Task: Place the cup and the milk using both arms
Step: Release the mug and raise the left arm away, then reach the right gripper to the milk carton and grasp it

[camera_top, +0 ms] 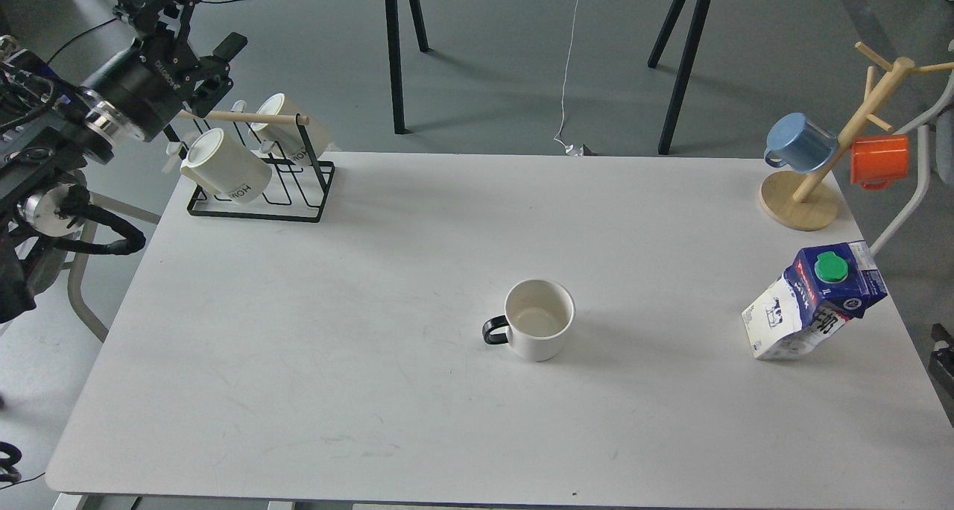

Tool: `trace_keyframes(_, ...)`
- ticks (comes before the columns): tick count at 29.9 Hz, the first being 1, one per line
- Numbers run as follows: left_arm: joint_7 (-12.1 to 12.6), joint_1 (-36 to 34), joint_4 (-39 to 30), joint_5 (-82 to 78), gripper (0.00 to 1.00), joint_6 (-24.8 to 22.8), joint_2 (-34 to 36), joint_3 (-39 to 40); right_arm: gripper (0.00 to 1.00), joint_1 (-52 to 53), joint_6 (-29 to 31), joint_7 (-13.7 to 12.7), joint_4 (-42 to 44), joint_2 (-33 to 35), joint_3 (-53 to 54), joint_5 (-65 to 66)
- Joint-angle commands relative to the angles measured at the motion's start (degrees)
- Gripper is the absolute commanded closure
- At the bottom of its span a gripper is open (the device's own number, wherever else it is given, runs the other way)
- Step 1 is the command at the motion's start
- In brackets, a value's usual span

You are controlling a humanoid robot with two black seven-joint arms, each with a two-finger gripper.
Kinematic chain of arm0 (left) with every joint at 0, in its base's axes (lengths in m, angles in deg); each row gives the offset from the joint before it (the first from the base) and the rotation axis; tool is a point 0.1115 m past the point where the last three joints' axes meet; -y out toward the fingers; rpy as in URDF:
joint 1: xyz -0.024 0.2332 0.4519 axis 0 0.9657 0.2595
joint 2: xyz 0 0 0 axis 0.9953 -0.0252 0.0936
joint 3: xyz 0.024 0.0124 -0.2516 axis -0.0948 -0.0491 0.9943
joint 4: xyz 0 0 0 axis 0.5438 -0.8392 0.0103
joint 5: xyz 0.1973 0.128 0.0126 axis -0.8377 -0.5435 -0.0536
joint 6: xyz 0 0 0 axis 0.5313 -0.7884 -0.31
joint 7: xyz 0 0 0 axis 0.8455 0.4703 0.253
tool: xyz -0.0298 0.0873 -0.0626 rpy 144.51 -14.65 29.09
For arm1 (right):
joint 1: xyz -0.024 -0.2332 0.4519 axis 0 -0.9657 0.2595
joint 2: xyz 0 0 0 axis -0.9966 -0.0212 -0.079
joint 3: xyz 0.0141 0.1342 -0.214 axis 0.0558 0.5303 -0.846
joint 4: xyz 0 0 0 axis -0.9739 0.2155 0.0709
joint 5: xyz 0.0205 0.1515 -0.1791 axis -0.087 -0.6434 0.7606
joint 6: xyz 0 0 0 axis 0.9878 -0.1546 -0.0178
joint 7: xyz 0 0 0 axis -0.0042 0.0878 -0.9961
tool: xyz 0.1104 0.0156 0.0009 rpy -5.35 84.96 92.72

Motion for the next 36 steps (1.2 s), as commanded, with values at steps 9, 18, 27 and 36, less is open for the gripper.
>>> trace_keyframes(9, 0.0, 1.4, 0.6, -0.2, 0.13, 0.0, 0.1, -0.4, 0.04, 0.0, 0.0, 0.0, 0.1, -11.3, -3.7, 9.6)
trace_keyframes(18, 0.0, 2.3, 0.8, -5.2, 0.13, 0.0, -0.8, -0.3, 0.04, 2.5, 0.0, 0.0, -0.2, -12.9, -3.8, 11.5)
trace_keyframes(27, 0.0, 2.7, 0.8, -6.1, 0.13, 0.0, -0.7, -0.3, 0.04, 6.3, 0.0, 0.0, 0.0, -15.5, -3.8, 14.9)
trace_keyframes(36, 0.0, 3.8, 0.8, -6.2, 0.12, 0.0, -0.6, -0.3, 0.04, 9.2, 0.0, 0.0, 0.1, -17.5, -3.7, 15.7)
